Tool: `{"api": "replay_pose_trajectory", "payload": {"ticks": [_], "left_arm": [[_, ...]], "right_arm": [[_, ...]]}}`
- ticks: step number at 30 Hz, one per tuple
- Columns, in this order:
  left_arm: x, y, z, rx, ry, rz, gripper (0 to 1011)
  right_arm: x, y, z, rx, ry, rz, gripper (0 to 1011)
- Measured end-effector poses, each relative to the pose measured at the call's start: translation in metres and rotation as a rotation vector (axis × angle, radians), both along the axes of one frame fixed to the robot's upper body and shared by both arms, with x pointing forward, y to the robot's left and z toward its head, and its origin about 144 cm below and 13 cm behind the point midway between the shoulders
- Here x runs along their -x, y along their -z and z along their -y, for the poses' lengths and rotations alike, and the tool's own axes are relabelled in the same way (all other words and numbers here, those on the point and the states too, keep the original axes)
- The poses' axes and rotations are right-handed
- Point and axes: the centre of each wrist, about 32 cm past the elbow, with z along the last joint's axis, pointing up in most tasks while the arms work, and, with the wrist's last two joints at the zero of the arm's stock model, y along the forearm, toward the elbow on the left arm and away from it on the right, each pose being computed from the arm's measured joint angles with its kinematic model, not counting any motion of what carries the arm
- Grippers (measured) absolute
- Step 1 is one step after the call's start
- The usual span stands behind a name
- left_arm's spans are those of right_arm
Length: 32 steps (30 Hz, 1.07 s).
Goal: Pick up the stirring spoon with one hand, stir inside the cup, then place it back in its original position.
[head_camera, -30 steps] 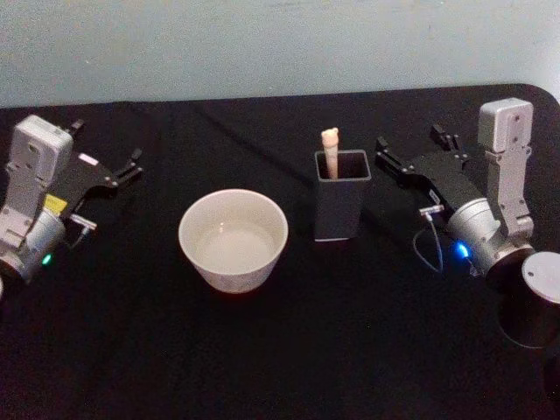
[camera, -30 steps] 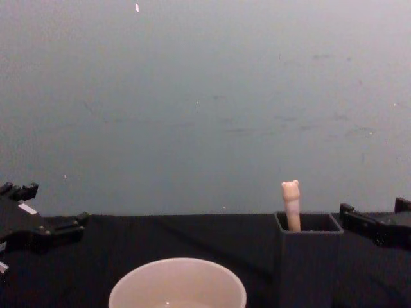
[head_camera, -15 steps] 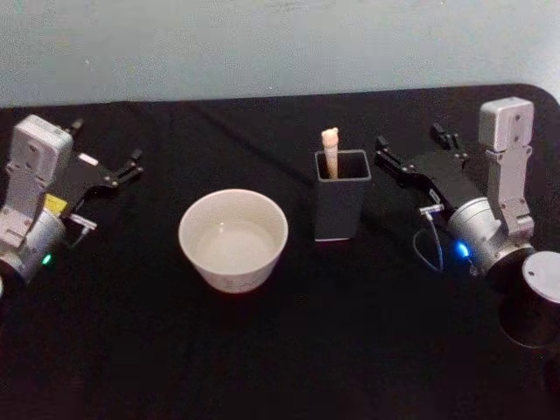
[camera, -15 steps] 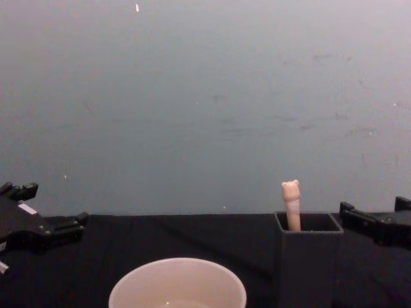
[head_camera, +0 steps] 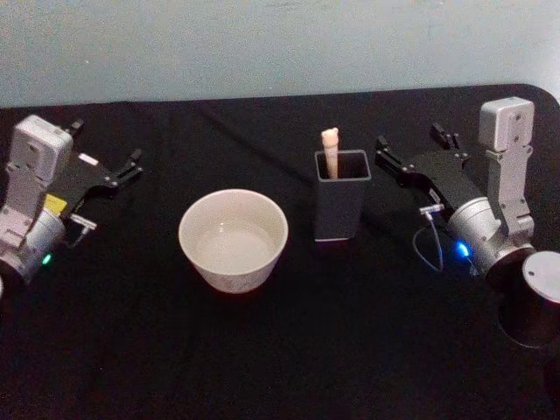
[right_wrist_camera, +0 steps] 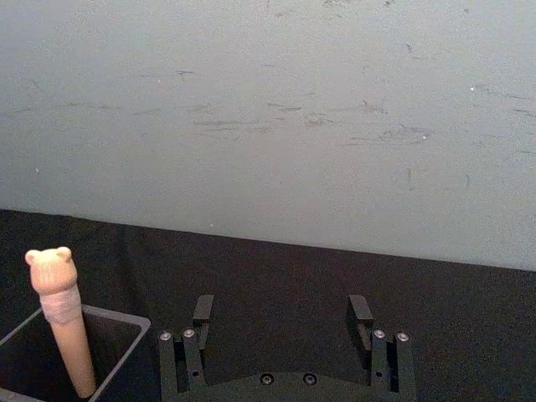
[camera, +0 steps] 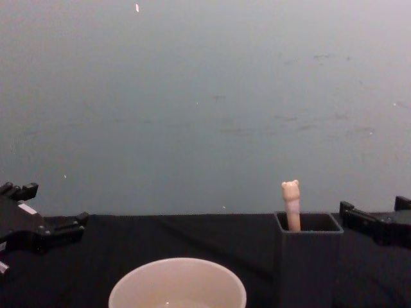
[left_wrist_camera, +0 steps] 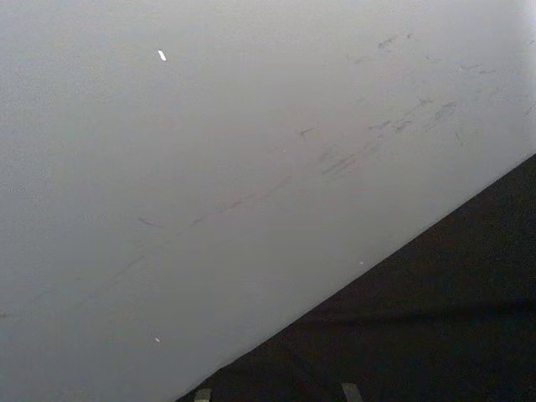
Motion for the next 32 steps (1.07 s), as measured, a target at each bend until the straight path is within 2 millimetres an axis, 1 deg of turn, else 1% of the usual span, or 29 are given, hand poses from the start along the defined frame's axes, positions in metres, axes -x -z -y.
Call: {"api": "replay_pose_trajectory", "payload": {"ticks": [32], "left_arm": [[0.0, 0.0, 0.0, 0.0, 0.0, 0.0, 1001]], "right_arm": [[0.0, 0.0, 0.0, 0.0, 0.0, 0.0, 1002]]}}
